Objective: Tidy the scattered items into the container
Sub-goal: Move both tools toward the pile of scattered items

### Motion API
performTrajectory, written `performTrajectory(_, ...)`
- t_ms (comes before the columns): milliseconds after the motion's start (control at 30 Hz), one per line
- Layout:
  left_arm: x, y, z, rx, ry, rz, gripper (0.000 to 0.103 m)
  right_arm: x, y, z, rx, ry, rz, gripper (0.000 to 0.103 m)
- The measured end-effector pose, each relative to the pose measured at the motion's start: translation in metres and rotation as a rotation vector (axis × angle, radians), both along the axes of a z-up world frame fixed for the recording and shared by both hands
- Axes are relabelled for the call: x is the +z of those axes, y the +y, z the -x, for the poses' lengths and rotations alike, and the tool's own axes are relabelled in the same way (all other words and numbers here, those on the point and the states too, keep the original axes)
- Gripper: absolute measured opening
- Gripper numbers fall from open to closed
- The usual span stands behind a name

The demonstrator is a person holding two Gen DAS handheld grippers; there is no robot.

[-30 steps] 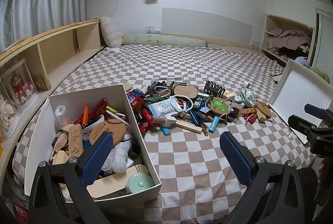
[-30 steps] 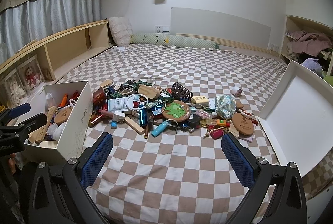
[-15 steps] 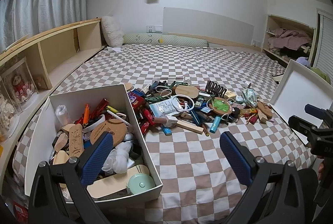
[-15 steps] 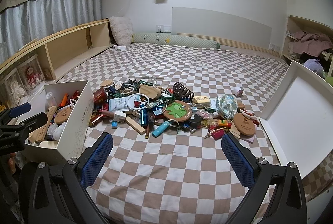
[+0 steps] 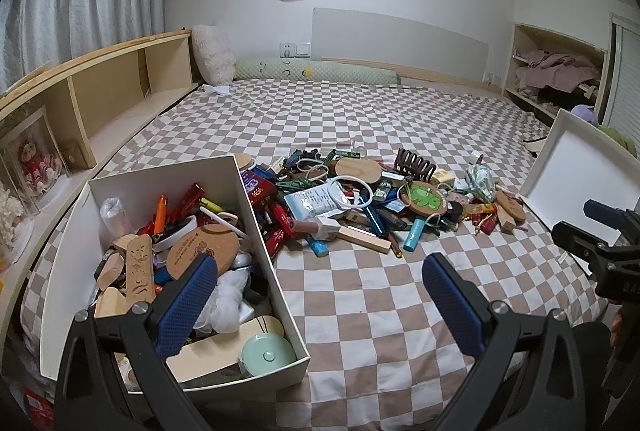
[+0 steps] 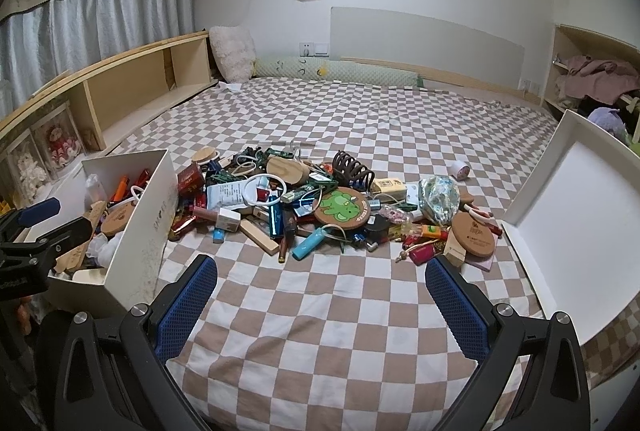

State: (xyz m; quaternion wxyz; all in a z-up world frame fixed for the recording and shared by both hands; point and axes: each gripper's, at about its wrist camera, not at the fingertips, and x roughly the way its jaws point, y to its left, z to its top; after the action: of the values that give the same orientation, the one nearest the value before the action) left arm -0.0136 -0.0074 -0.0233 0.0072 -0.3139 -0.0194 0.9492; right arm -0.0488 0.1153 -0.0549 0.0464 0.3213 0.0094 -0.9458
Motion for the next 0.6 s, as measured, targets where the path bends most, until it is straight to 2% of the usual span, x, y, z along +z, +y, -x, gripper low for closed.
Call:
performTrajectory(333,-0.016,0.006,0.013,-0.016,-0.044,-0.013,0.103,-0.015,0.005,0.010,-0.013,-0.040,0.005,0.103)
performTrajectory(600,-0.025,0.014,0.022,-0.039,-0.045,-0.039,0.103,-0.031,0.010,0.020,-0.031,-0.083,0.010,0.103)
